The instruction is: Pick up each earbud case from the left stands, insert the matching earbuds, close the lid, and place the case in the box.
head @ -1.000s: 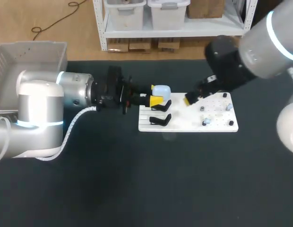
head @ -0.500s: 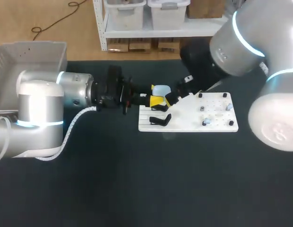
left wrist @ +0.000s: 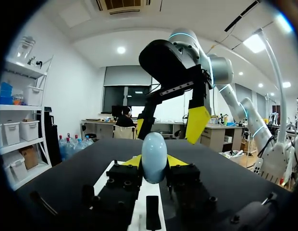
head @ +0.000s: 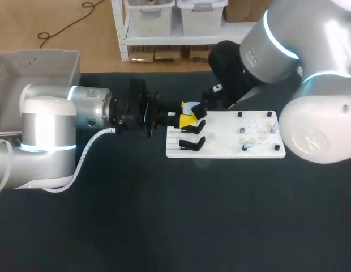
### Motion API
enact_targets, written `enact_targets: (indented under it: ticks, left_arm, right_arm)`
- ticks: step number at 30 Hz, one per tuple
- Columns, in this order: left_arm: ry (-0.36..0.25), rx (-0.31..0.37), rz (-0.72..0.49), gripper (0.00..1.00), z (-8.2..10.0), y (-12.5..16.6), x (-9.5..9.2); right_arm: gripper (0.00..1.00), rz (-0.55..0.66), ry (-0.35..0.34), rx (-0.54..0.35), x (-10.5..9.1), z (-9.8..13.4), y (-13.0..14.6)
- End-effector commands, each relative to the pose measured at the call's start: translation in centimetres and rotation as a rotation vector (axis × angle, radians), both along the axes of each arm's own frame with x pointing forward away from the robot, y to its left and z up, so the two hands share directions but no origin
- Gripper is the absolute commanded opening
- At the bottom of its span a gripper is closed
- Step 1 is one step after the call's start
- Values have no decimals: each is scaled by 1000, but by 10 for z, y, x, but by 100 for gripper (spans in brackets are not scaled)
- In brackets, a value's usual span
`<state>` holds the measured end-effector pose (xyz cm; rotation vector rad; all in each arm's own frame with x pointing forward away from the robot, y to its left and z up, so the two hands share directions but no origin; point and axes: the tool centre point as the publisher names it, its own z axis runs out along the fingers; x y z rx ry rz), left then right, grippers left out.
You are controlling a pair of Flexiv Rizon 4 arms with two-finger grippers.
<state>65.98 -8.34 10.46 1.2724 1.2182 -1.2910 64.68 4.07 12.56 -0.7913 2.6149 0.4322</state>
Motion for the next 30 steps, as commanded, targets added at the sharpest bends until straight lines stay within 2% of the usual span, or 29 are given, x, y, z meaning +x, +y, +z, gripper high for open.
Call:
enact_targets:
  ticks: [1, 22, 30]
  left_arm:
    - [-2, -2, 4, 0, 0, 1, -2]
    - [-2, -2, 4, 0, 0, 1, -2]
    - [-2, -2, 4, 0, 0, 1, -2]
  right_arm:
    - [100, -3, 5, -5, 5, -2, 2]
    - [100, -30, 18, -19, 16, -8, -2]
    - [100, -51, 4, -16, 20, -3, -5]
